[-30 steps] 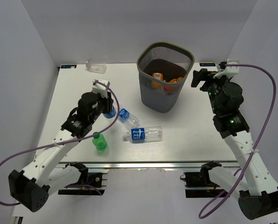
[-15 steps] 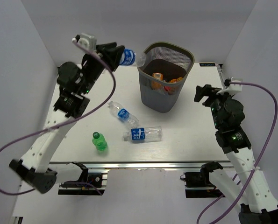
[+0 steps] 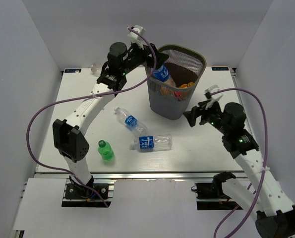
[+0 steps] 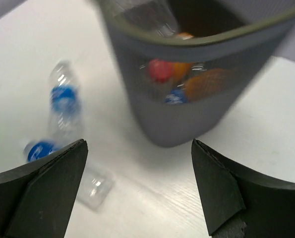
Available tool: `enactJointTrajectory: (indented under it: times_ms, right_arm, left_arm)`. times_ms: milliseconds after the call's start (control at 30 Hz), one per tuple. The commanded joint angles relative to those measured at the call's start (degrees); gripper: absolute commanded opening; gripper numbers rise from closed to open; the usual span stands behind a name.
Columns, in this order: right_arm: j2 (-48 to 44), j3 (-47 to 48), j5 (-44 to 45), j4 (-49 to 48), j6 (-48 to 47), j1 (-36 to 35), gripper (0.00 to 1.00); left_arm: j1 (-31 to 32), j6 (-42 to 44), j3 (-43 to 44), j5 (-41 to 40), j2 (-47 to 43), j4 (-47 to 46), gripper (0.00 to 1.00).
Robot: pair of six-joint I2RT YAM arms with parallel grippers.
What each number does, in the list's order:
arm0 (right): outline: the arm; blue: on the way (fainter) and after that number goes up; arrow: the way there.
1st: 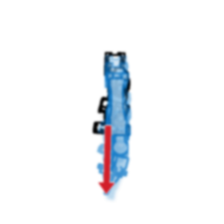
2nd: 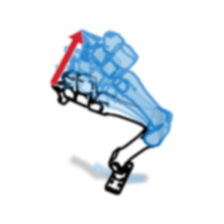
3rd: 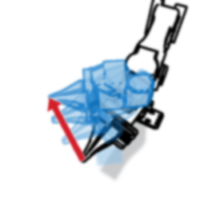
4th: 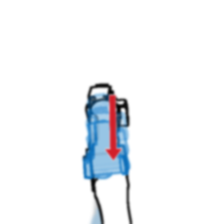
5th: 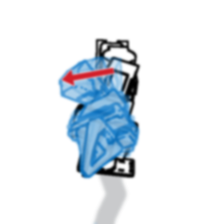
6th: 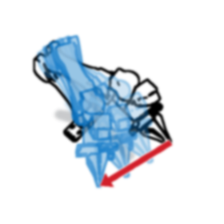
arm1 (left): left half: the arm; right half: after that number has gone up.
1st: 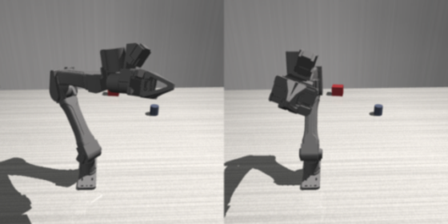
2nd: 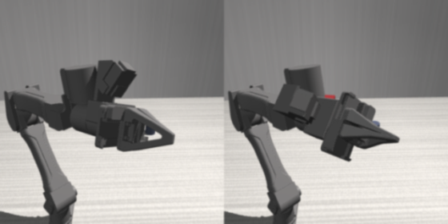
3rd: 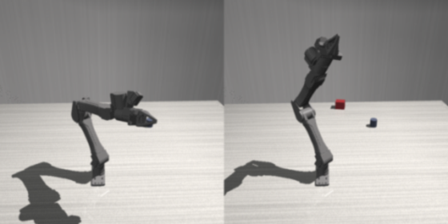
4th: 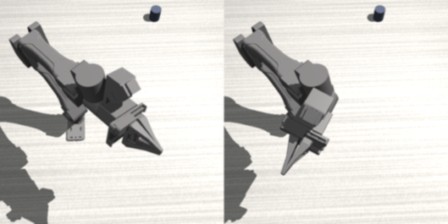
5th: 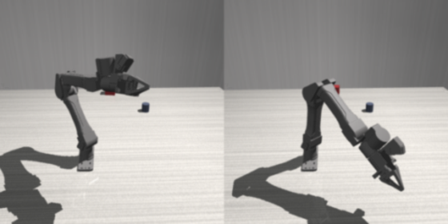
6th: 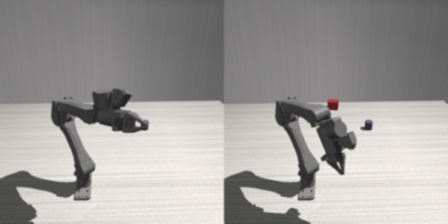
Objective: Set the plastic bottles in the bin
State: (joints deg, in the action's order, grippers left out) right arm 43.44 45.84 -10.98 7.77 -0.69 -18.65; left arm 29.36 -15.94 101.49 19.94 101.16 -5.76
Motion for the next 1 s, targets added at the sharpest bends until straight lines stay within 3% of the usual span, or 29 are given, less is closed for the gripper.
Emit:
enactJointTrajectory:
  times_ms: [0, 133, 233, 333, 433, 533, 733, 933, 967]
  right_arm:
    - [3.3, 2.2, -12.9, 3.1, -9.0, -3.5, 0.89]
    - [9.4, 3.1, -11.3, 7.0, -14.9, -10.3, 0.89]
    - [15.4, 4.3, -5.7, 9.1, -20.6, -19.7, 0.89]
    - [23.0, 6.4, -2.3, 11.0, -24.9, -25.2, 0.89]
    - [30.6, 8.6, 0.8, 10.3, -31.1, -28.4, 0.89]
    - [38.5, 12.6, 4.8, 11.0, -34.5, -30.6, 0.89]
    - [47.9, 16.2, 1.9, 13.8, -36.6, -31.9, 0.89]
    - [55.2, 16.8, 1.5, 15.2, -35.4, -33.5, 0.89]
    - [55.7, 17.1, 1.5, 15.6, -35.3, -33.6, 0.84]
  left_arm:
    - [0.1, -0.1, 8.5, 0.7, -0.9, 5.4, 0.98]
    - [0.0, 2.7, 11.2, -4.0, -1.7, 10.3, 0.98]
    - [-0.8, 3.9, 9.7, -10.7, -4.2, 14.5, 0.98]
    - [-4.7, 1.4, 2.3, -17.1, -9.2, 16.0, 0.98]
    - [-13.8, -4.9, -10.8, -15.4, -15.9, 14.0, 0.98]
    - [-20.9, -9.3, -25.0, -19.6, -20.8, 13.0, 0.98]
    - [-25.8, -13.4, -42.7, -31.8, -30.0, 13.6, 0.98]
    - [-27.2, -15.4, -44.6, -33.6, -29.5, 17.7, 0.98]
    - [-27.3, -15.8, -44.6, -34.4, -29.4, 18.4, 0.98]
